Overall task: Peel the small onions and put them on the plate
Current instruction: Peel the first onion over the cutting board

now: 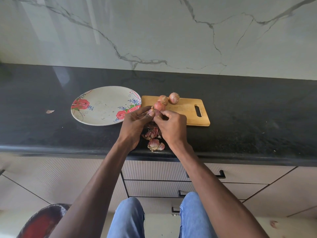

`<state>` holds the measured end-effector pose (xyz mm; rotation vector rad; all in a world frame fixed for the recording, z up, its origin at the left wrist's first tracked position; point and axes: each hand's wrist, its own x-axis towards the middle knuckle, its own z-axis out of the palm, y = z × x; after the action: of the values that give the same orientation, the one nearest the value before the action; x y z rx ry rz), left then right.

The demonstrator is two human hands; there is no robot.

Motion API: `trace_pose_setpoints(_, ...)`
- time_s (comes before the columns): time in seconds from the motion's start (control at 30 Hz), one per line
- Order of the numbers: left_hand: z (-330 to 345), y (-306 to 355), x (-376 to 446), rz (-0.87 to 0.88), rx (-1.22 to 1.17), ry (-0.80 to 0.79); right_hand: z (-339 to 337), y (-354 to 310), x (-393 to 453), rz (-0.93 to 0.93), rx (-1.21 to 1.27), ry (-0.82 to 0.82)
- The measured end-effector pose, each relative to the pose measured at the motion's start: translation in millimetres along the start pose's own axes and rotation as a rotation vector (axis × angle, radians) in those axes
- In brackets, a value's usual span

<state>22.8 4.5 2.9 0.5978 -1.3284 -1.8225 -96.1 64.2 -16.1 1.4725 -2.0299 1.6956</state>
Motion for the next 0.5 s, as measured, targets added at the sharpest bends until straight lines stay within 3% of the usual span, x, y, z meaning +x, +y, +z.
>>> trace_pose_setpoints(0.5,-0.8,0.8,-0.4,0.004,0.048,-0.032,0.4,3.0,0.8,0.077,0.09,0.01)
